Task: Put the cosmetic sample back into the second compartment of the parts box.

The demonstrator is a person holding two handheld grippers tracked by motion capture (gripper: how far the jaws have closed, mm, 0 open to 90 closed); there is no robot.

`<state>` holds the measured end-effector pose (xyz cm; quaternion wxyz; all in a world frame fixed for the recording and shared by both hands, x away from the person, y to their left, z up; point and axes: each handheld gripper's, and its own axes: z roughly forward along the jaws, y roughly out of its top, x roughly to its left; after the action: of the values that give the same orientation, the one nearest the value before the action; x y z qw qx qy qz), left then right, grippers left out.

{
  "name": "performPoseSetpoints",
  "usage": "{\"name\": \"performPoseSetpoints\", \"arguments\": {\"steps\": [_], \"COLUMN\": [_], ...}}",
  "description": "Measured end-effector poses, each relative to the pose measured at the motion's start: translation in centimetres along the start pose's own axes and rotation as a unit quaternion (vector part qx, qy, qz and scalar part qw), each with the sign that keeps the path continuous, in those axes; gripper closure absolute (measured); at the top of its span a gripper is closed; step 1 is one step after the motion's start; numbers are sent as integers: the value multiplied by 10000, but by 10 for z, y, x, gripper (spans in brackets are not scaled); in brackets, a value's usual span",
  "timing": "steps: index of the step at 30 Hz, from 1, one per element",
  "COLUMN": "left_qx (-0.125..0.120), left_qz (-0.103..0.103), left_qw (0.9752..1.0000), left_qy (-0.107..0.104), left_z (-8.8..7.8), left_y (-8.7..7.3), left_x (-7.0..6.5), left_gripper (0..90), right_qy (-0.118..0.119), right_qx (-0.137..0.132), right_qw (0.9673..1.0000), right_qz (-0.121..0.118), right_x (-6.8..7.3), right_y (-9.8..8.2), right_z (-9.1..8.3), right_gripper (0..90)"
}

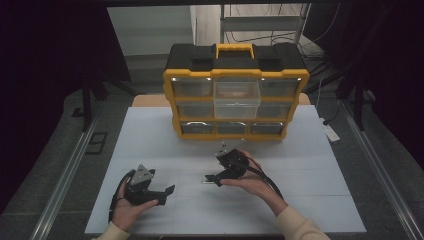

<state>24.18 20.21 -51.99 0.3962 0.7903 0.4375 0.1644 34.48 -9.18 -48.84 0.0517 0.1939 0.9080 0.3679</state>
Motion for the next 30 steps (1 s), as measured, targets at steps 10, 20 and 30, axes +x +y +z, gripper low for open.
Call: {"name": "performPoseSetpoints", "arguments": {"steps": [10, 20, 30], "left_qx": [12, 22, 24], "left_qz": [2, 17, 27], "left_qw": [10000, 10000, 10000], "left_qy": [-4, 1, 3], "left_z": [0, 0, 0], "left_y": [0, 0, 0], "left_x": [0, 0, 0], "left_gripper": [81, 80, 81], "right_qy": [126, 228, 299], "right_qx": [349, 591, 899], "right_qw": [9991, 9973, 9928], "right_qz": [-209, -378, -729], "right_x": [6, 11, 15], "right_y": [-2, -3, -4], "right_z": [13, 22, 29], "right_gripper": [199, 252, 358]}}
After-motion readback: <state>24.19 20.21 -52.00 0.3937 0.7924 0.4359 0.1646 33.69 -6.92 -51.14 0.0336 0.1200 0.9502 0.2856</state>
